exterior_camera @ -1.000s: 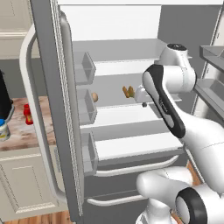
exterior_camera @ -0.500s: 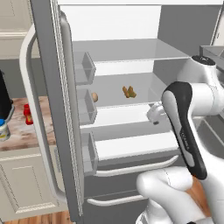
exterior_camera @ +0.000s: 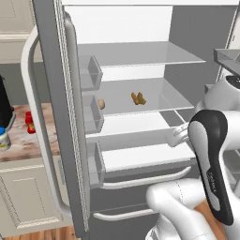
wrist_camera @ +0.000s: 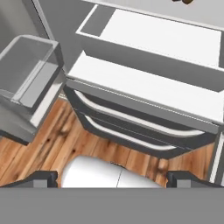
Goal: Place the ketchup and mayonnaise from the counter to the top shelf of the fridge. If the existing items in the fridge are on the top shelf, move them to other shelves.
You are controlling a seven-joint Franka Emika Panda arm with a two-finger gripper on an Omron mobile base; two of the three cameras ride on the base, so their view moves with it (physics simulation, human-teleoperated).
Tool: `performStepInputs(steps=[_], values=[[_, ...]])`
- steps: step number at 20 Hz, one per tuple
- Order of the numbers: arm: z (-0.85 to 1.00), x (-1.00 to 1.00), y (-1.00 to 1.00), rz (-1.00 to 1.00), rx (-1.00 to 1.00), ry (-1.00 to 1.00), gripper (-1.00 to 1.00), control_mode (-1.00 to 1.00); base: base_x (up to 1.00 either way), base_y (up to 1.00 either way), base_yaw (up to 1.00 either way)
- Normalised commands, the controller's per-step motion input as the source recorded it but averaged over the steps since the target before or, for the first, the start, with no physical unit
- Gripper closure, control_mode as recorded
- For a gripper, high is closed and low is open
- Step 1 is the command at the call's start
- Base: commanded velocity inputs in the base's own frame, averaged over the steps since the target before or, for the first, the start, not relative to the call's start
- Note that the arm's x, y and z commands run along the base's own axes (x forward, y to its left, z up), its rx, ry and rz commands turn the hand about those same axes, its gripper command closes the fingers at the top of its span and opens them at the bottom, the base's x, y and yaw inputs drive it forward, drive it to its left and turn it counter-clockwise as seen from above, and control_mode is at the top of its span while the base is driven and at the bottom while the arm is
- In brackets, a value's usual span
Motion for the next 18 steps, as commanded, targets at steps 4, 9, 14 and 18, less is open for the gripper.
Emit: performStepInputs(steps=[4,9,14,18], values=[[0.0,-0.06,0.0,0.0,0.0,0.0,-1.0,1.0,-0.26,0.0,0.02],[0.0,0.0,0.0,0.0,0.0,0.0,-1.0,1.0,-0.62,0.0,0.05],[0.0,0.0,0.0,0.0,0.0,0.0,-1.0,1.0,-0.7,0.0,0.09],[0.0,0.0,0.0,0.0,0.0,0.0,-1.0,1.0,-0.71,0.0,0.14]])
